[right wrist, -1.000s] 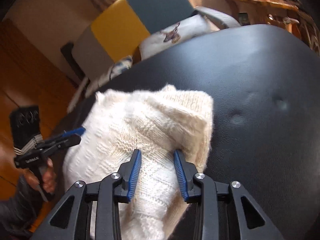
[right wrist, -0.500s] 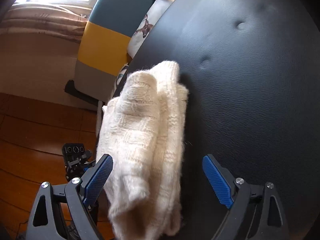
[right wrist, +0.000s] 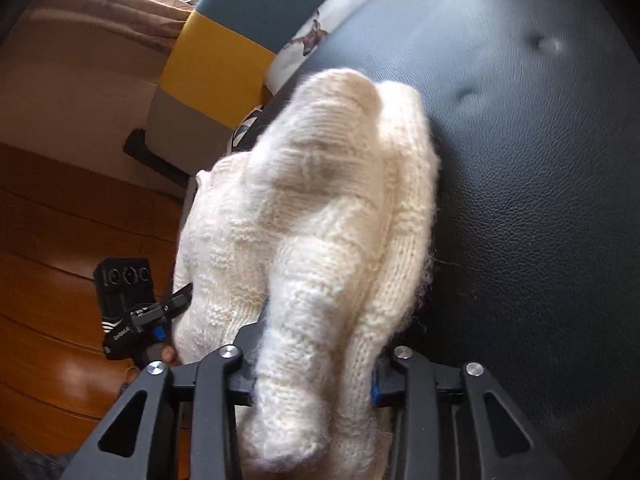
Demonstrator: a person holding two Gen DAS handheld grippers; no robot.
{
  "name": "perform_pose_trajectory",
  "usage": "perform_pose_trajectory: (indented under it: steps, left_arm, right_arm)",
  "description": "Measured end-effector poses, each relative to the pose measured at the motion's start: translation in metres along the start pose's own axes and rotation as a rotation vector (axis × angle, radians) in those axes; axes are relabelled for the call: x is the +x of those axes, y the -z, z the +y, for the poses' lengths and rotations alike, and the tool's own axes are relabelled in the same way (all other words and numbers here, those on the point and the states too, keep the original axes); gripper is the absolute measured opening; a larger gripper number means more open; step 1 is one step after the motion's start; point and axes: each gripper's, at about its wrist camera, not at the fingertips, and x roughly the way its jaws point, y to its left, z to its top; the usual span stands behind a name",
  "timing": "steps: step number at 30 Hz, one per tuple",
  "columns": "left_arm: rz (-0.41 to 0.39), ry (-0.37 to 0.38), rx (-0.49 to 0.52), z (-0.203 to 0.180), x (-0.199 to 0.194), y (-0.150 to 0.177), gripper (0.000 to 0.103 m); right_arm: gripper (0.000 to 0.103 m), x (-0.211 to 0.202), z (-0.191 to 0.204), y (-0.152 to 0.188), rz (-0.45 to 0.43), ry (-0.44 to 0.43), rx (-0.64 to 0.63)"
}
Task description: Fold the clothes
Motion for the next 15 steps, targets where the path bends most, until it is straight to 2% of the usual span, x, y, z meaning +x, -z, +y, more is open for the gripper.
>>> perform_pose_trajectory:
  steps: [3, 7, 15]
  left_arm:
    - [-0.015, -0.005, 0.065, -0.027, 0.001, 0.000, 0.047]
    - [-0.009, 0.039, 0.152, -0.071, 0.018, -0.012, 0.047]
    - [0.094, 0.117, 0.326, -0.172, 0.099, -0.061, 0.047]
  right_arm:
    - [0.032, -0.021, 0.005, 0.008, -0.048, 0.041, -0.040]
    - [0.032, -0.062, -0.008, 0.018, -0.124, 0.062, -0.034]
    - [0.032, -0.174, -0.055, 0.009, -0.336, 0.149, 0.050]
